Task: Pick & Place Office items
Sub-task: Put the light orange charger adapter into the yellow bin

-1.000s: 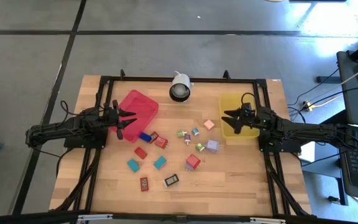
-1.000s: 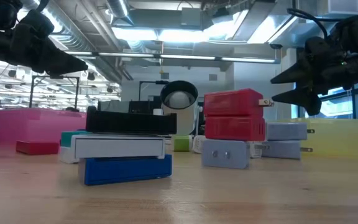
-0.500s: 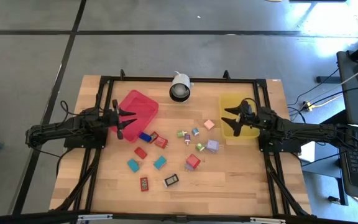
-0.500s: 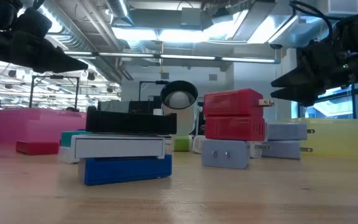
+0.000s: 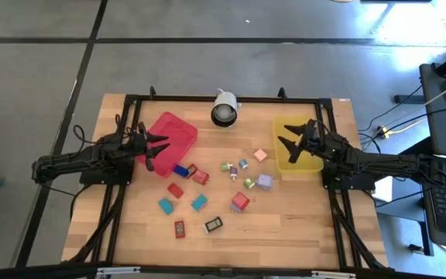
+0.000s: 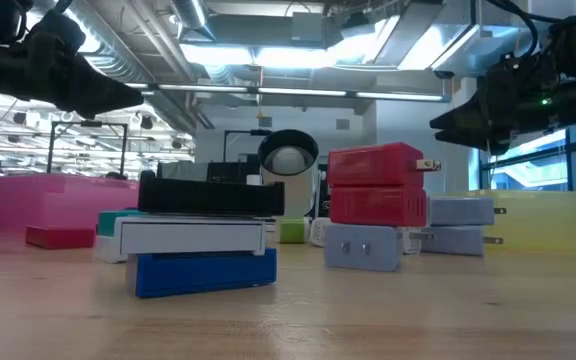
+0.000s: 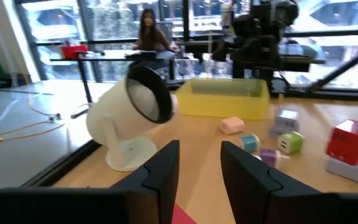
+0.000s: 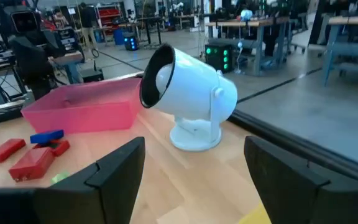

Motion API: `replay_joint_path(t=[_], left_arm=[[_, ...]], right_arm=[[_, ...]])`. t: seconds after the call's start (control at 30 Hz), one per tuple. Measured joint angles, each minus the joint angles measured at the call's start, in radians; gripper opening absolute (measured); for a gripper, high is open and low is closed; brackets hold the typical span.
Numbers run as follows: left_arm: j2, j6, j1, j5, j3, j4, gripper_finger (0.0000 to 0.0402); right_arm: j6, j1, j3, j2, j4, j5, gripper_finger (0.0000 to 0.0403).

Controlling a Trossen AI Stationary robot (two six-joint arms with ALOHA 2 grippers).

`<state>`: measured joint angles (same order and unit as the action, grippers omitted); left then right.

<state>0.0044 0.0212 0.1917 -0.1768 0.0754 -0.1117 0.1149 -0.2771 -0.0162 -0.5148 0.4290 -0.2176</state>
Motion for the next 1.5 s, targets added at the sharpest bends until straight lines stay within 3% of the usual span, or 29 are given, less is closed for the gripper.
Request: replay_joint_path(t=[0.43, 0.6, 0.8, 0.97, 1.13, 1.33, 1.5], left_arm=[[0.000, -0.035, 0.000, -0.173, 0.000, 0.104, 0.0116], [0.000, -0.054, 0.000, -0.182, 0.000, 0.141, 0.0133], [0.000, -0.124, 0.000, -0.161, 0.000, 0.088, 0.0174], [0.000, -0.203, 0.000, -0.172, 0.000, 0.038, 0.0200], [0.000, -0.173, 0.000, -0.179, 0.000, 0.042, 0.0205], [0.000, -0.168, 0.000, -0.182, 0.000, 0.018, 0.0203], [0.000, -0.184, 0.000, -0.182, 0.000, -0.004, 0.0205]], right_arm=[[-0.048, 0.000, -0.001, 0.000, 0.124, 0.151, 0.0279], [-0.018, 0.000, -0.058, -0.043, 0.115, 0.109, 0.0279], [-0.016, 0.000, -0.227, -0.170, -0.093, -0.015, 0.0279], [0.107, 0.000, -0.362, -0.316, -0.300, -0.134, 0.0279], [0.266, 0.005, -0.481, -0.464, -0.451, -0.123, 0.0279], [0.337, 0.064, -0.609, -0.632, -0.528, -0.107, 0.0279], [0.406, 0.108, -0.754, -0.773, -0.714, -0.124, 0.0279]])
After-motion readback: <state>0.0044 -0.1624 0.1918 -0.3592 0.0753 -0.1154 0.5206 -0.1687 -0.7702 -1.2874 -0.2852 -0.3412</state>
